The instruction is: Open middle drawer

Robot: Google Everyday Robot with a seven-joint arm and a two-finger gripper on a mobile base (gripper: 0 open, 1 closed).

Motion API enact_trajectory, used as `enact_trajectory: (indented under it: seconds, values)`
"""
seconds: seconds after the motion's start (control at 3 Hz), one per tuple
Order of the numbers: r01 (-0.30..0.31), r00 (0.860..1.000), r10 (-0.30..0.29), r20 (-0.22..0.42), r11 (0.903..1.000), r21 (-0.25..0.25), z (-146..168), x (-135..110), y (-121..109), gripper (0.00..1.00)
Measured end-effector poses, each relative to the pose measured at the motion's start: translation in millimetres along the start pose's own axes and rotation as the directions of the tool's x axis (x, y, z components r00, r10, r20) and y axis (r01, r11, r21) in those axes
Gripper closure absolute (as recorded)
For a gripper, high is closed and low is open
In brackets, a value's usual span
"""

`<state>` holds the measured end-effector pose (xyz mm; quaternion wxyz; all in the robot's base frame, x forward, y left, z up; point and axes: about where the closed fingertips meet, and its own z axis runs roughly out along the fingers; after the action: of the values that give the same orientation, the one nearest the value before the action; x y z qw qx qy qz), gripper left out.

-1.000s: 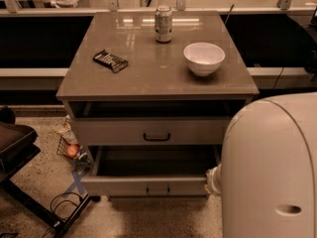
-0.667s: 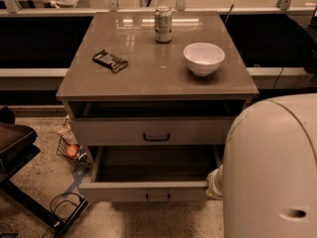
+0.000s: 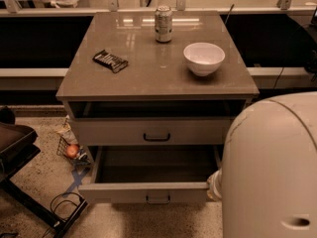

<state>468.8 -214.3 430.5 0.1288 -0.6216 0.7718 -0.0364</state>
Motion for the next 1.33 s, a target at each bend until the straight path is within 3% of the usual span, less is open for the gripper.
enact_trajectory:
  seconds: [0.67,1.0,1.33]
  values:
    - [-0.019,1.000,0.019,-0.011,0.9995,-0.024,-4.1,4.6,12.9,1.00]
    - [-0.050,0.998,0.047,-0.038,0.9928,-0.108,-6.6,14.2,49.7,1.00]
    - [-0.050,0.998,0.047,-0.038,0.9928,-0.109,-12.7,13.2,48.1,0.82]
